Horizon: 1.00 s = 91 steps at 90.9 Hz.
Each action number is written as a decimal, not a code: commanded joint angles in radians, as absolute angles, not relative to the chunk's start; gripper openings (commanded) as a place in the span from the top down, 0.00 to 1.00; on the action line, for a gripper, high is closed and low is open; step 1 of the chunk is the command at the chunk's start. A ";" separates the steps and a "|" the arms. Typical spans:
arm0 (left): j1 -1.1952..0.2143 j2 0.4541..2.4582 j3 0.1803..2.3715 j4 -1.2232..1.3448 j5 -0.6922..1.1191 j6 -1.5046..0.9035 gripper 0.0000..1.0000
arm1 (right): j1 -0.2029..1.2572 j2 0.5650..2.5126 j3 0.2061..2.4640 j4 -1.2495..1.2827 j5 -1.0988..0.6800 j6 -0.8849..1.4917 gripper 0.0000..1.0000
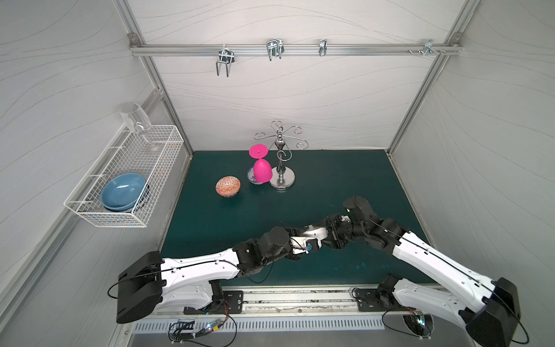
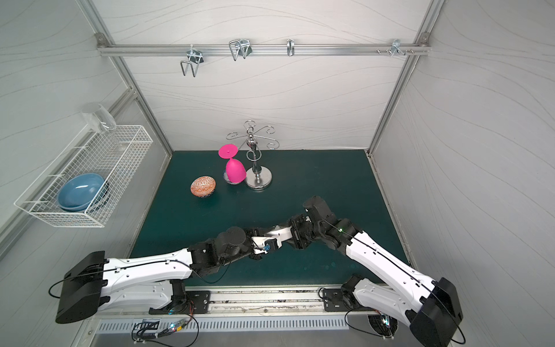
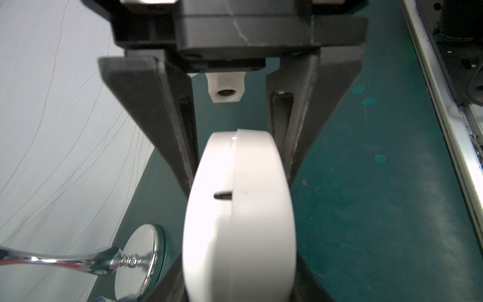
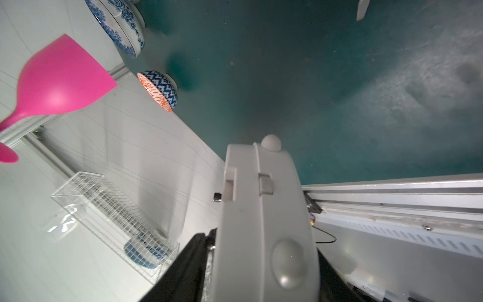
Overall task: Remove the battery from the alarm
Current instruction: Pick up the alarm from the center of the board.
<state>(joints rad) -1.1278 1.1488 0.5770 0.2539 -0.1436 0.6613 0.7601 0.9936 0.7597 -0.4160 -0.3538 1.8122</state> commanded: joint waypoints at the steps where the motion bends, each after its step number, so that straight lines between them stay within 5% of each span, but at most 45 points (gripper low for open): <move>1: -1.132 1.102 0.607 0.359 -0.141 0.651 0.82 | 0.769 0.975 0.734 -0.391 -0.314 1.857 0.56; 14: -1.132 1.060 0.577 0.361 -0.141 0.602 0.42 | 0.765 0.945 0.717 -0.349 -0.280 1.835 0.64; 39: -1.129 0.773 0.498 0.223 -0.175 0.285 0.01 | 0.668 0.811 0.608 -0.201 -0.195 1.615 0.67; 59: -1.073 0.566 0.456 0.025 -0.364 -0.552 0.00 | 0.560 0.740 0.429 0.180 -0.173 1.478 0.67; 72: -0.959 0.542 0.329 0.103 -0.207 -1.107 0.00 | 0.557 0.768 0.396 0.361 -0.172 1.391 0.68; 91: -0.938 0.633 0.274 0.396 -0.146 -1.303 0.00 | 0.588 0.845 0.386 0.589 -0.182 1.395 0.68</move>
